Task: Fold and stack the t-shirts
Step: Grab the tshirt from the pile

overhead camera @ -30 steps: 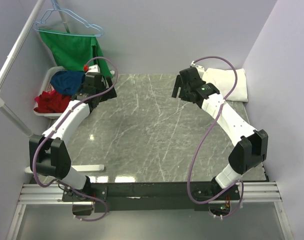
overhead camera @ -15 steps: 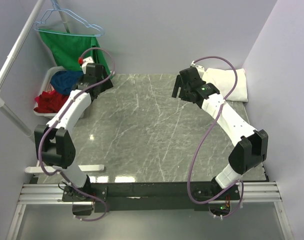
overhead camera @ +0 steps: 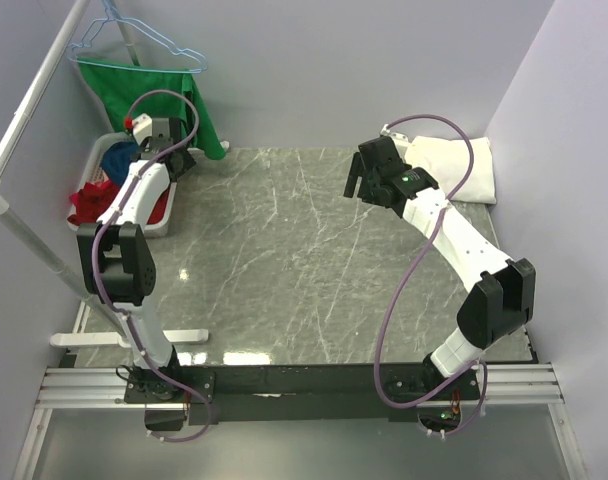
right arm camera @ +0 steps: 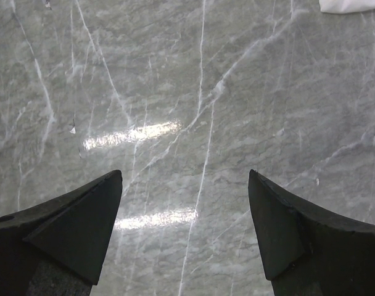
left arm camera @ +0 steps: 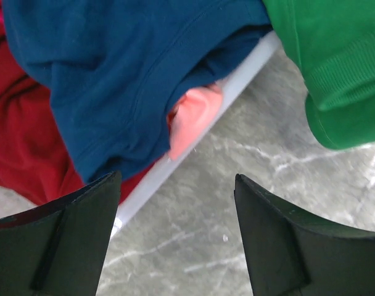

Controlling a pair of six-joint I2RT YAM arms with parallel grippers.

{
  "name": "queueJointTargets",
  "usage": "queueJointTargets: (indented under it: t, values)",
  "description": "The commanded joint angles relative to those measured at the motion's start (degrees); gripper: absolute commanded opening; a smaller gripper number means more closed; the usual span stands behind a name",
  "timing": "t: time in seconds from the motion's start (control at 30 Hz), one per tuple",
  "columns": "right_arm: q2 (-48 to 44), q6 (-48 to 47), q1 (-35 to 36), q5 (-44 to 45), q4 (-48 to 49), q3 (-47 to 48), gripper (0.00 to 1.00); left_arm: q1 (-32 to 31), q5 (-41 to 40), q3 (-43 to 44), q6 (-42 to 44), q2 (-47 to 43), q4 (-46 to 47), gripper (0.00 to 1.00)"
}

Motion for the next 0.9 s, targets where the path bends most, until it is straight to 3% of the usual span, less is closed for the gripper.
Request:
queueJointTargets:
  t: [0.0,0.43,0.73,0.87]
  values:
    - [0.65,0.16,-0.49,0.34,0.77,0.67,0.89,1.42,-2.59,3.79,1.32,2.88,-0.05,0.8]
    - [4.86,0.52,-0.67,0.07,-0.9,3.39,0.89,6.52,-3.91,4.76,2.2,6.49,0.65,0.77]
    - [7.5,0.34,-0.67,-1.24,-1.43,6.29,0.89,6.79,-3.47,3.53,2.11,5.44,0.48,0.33]
    - [7.68,0.34,-0.67,-1.59,-1.25,6.12,0.89,6.79,-2.68,3.17,2.2,4.65,0.13,0.01]
